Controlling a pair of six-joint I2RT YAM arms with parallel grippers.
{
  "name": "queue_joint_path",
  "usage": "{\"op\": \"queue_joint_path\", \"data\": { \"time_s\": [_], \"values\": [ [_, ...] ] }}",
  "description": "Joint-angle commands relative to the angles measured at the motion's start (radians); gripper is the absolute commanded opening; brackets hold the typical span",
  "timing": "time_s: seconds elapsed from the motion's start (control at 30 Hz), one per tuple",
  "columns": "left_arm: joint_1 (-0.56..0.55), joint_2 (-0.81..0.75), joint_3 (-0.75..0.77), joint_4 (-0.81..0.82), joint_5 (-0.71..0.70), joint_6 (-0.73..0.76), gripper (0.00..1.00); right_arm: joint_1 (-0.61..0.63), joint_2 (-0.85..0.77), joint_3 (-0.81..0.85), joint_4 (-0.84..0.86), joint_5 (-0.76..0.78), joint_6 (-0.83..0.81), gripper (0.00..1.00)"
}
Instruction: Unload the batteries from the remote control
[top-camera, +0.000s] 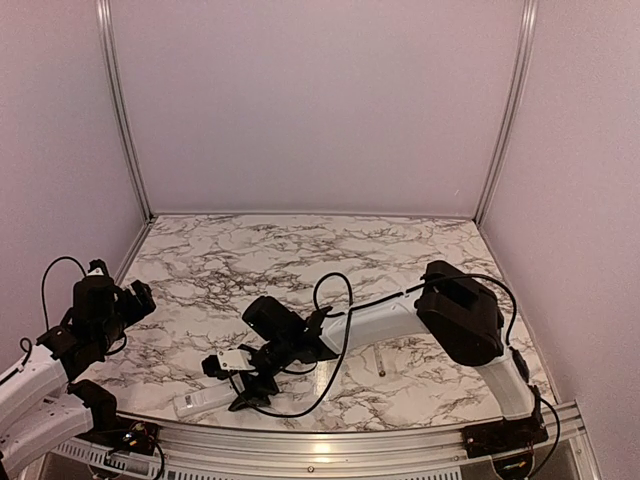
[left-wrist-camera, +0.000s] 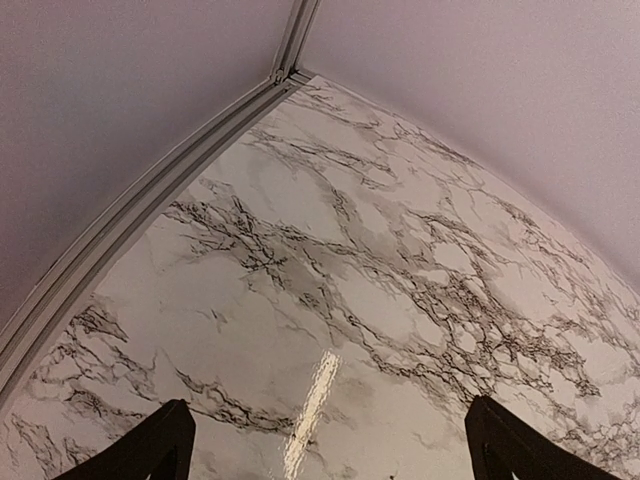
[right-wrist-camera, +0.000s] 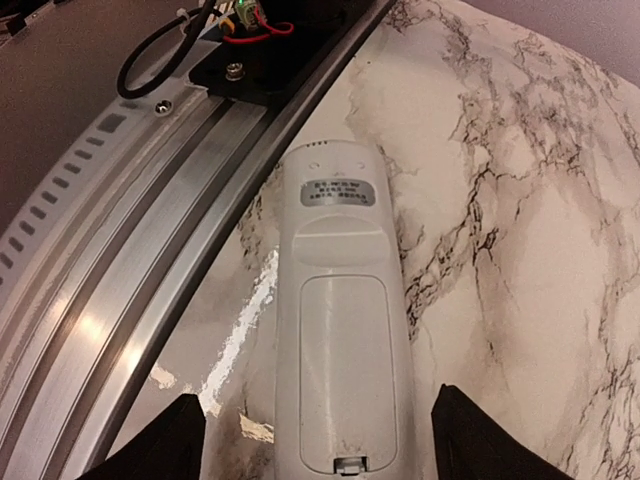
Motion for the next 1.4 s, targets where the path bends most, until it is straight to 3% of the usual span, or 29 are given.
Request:
{"op": "queue_joint_path", "data": {
  "time_s": [0.0, 0.3, 0.43, 0.57, 0.77, 1.1, 1.37],
  "values": [
    [-0.003, 0.008, -0.012, 0.012, -0.014, 0.004, 0.99, -0.001, 0.041, 0.049, 0.017, 0.002, 0.01, 0.76],
    [-0.003, 0.027, -0.011, 0.025, -0.013, 0.008, 0.99, -0.002, 0.1, 0.076, 0.001, 0.037, 0.012, 0.62],
    [-0.003, 0.039, -0.008, 0.031, -0.013, 0.01, 0.99, -0.001, 0.101, 0.073, -0.021, 0.051, -0.008, 0.51],
    [-0.003, 0.048, -0.008, 0.037, -0.013, 0.012, 0.99, -0.001, 0.098, 0.062, -0.024, 0.055, -0.017, 0.49],
    [-0.003, 0.074, -0.003, 0.045, -0.013, 0.014, 0.99, -0.001, 0.083, 0.038, -0.015, 0.045, -0.02, 0.3],
    [-0.003, 0.098, 0.002, 0.052, -0.013, 0.013, 0.99, -0.001, 0.041, -0.012, 0.002, 0.092, -0.026, 0.2],
    [-0.003, 0.12, 0.008, 0.058, -0.008, 0.017, 0.99, -0.04, -0.021, -0.084, 0.071, 0.115, -0.009, 0.2]
  ]
}}
